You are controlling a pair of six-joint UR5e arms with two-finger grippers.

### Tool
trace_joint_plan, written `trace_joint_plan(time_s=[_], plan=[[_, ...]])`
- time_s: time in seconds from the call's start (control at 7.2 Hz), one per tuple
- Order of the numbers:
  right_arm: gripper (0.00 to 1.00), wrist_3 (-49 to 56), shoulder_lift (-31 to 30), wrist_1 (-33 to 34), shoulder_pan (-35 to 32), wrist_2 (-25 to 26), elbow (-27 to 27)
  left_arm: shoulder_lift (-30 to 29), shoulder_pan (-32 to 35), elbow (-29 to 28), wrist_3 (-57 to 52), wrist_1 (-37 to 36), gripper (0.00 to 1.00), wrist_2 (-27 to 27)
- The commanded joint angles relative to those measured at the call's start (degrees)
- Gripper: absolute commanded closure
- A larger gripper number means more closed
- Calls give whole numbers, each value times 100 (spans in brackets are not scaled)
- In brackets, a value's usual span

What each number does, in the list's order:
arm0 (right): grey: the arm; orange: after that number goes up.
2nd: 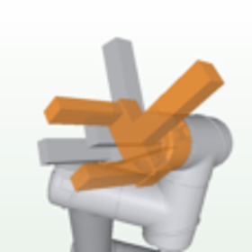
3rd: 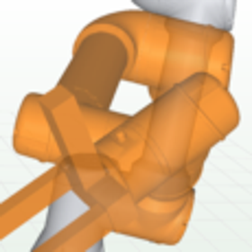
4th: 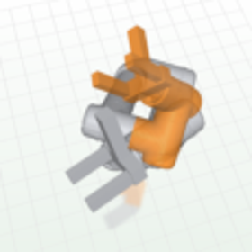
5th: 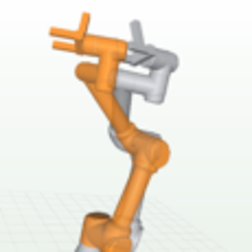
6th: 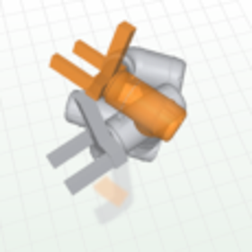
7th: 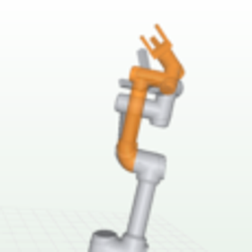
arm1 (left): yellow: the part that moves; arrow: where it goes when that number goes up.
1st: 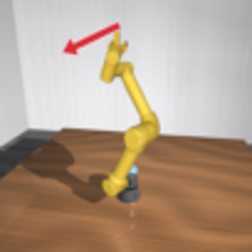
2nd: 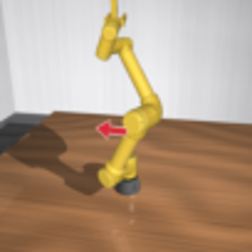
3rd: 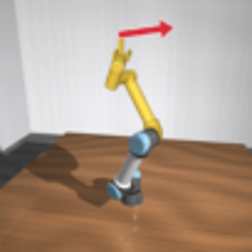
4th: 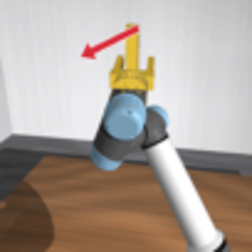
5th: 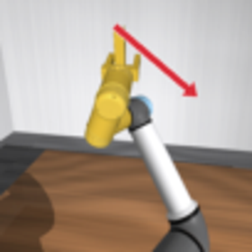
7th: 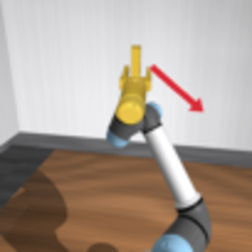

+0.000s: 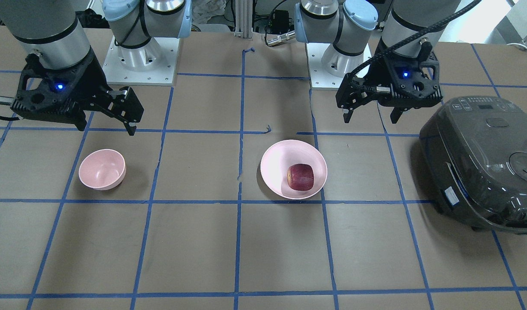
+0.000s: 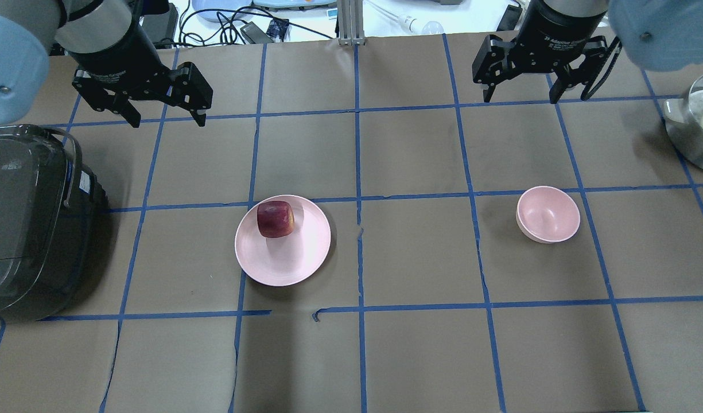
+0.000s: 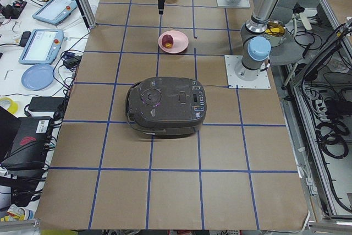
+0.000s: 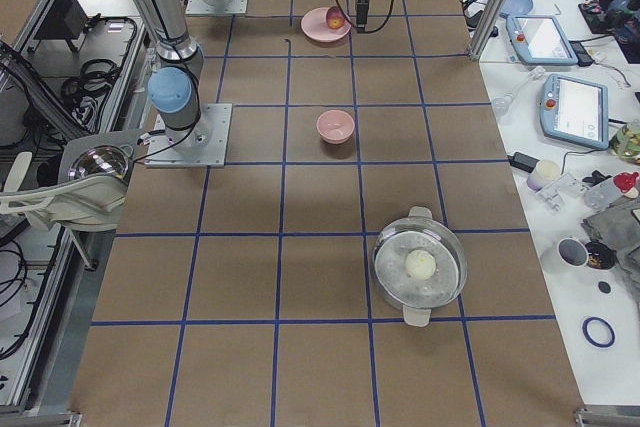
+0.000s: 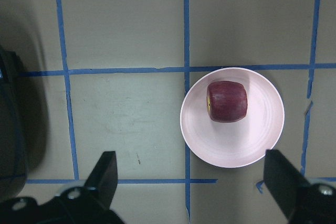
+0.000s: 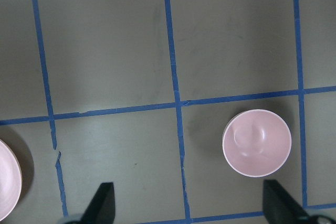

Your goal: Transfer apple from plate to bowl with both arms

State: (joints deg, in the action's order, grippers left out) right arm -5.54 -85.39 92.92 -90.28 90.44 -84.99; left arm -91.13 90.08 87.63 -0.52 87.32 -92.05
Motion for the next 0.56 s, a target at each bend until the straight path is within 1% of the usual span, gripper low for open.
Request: trace_joint_plan(time_s=[0.0, 0.42], plan=[[0, 9, 4, 7, -7, 0, 0, -19, 1, 0, 8, -4, 0, 38], [0, 9, 5, -1, -7, 0, 0, -54, 1, 0, 8, -4, 0, 55]])
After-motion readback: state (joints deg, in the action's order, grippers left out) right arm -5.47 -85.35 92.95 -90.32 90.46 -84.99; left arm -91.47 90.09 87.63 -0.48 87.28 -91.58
